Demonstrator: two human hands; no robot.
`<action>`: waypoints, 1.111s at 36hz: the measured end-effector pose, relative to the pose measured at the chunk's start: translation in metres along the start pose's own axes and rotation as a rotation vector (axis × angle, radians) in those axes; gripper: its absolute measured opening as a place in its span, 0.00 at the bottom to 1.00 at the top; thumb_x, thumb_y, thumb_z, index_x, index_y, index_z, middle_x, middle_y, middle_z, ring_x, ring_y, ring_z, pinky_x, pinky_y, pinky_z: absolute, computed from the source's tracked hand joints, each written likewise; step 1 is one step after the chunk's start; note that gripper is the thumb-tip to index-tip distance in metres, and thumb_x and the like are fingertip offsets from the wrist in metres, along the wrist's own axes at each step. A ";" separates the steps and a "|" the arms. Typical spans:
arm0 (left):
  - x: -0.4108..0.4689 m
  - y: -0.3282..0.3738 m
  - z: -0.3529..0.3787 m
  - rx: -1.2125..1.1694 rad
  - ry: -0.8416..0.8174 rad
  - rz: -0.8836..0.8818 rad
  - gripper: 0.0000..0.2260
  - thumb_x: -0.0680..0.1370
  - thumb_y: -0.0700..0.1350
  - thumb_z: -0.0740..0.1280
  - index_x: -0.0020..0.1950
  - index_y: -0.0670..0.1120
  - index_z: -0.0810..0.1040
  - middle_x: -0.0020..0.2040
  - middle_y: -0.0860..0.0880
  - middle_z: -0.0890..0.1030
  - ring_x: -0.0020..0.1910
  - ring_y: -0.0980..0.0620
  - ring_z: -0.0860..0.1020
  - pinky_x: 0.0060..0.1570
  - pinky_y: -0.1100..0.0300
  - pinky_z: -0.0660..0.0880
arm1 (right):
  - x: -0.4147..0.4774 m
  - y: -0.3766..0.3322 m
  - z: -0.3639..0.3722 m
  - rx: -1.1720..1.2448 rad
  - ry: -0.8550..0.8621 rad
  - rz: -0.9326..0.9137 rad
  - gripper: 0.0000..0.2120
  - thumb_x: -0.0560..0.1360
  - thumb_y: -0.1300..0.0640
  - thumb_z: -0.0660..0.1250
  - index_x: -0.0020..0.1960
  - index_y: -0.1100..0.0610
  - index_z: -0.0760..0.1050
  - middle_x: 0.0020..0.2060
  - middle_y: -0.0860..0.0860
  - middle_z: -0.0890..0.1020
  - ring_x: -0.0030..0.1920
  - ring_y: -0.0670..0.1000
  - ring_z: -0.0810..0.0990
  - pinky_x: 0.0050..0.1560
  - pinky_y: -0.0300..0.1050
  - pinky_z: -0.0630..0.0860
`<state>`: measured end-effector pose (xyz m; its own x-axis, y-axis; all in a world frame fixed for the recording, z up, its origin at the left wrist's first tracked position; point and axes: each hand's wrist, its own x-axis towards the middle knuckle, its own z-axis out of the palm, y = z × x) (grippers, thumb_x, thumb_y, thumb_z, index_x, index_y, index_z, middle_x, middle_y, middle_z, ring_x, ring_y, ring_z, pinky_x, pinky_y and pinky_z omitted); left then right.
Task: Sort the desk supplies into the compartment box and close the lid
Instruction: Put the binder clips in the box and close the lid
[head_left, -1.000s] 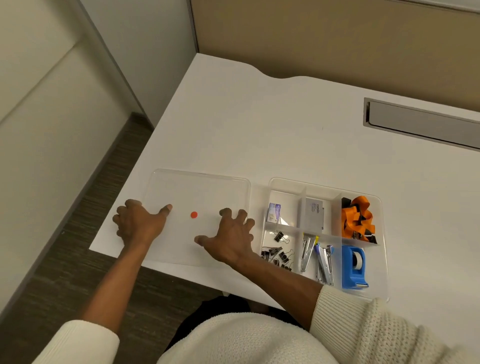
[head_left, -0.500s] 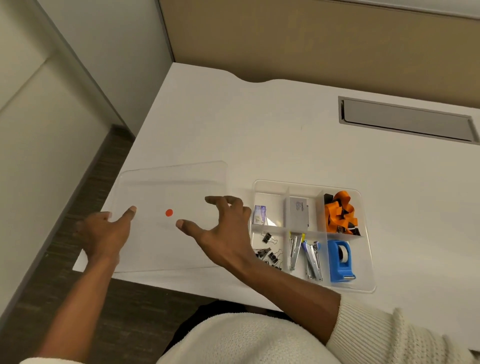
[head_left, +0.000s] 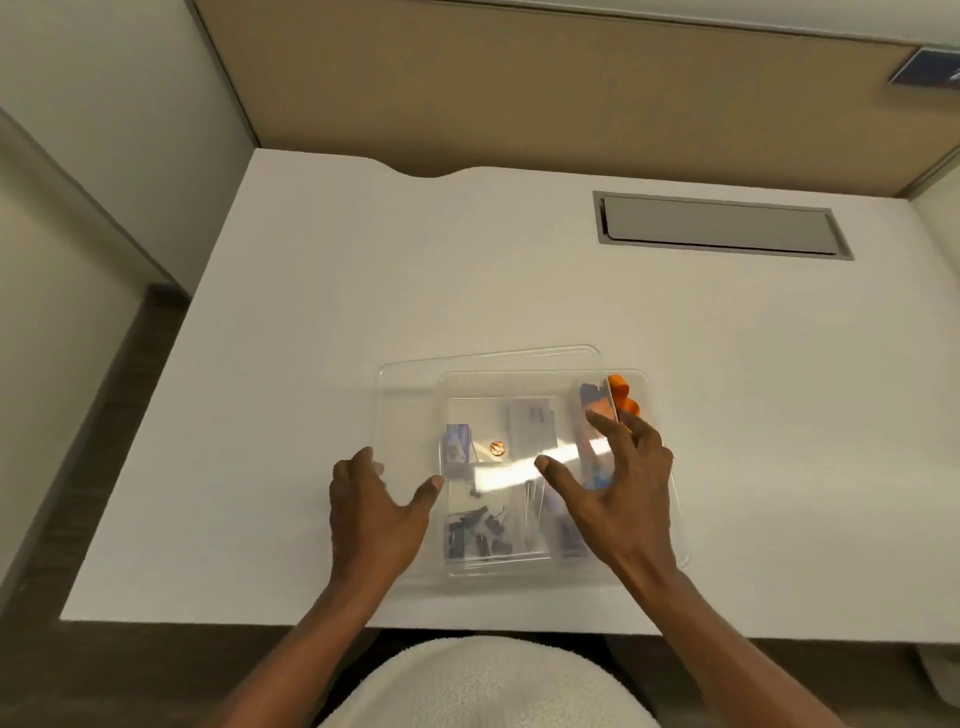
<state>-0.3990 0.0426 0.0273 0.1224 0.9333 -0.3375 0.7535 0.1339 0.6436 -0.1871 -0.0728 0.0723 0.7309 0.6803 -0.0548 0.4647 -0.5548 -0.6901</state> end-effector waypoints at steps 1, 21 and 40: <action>-0.004 0.004 0.006 -0.002 -0.025 0.013 0.40 0.73 0.61 0.77 0.77 0.45 0.66 0.67 0.48 0.73 0.65 0.46 0.77 0.61 0.46 0.80 | 0.000 0.008 -0.005 -0.013 0.007 0.007 0.37 0.67 0.37 0.77 0.72 0.47 0.71 0.74 0.51 0.68 0.71 0.55 0.66 0.67 0.65 0.73; -0.027 0.016 0.074 0.308 -0.036 0.280 0.45 0.82 0.65 0.57 0.84 0.40 0.38 0.79 0.42 0.65 0.75 0.44 0.67 0.73 0.51 0.71 | 0.012 0.094 -0.019 -0.350 -0.096 -0.119 0.38 0.73 0.29 0.62 0.77 0.48 0.66 0.76 0.57 0.66 0.73 0.60 0.65 0.63 0.62 0.78; -0.030 0.007 0.074 0.361 -0.123 0.394 0.59 0.70 0.84 0.52 0.83 0.48 0.29 0.84 0.48 0.31 0.85 0.49 0.37 0.82 0.48 0.46 | 0.018 0.119 -0.014 -0.324 -0.122 -0.187 0.35 0.75 0.28 0.59 0.75 0.48 0.65 0.78 0.56 0.60 0.75 0.59 0.64 0.62 0.57 0.79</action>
<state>-0.3498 -0.0088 -0.0093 0.4985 0.8411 -0.2099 0.8065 -0.3612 0.4681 -0.1115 -0.1333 -0.0006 0.5634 0.8248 -0.0485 0.7319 -0.5255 -0.4338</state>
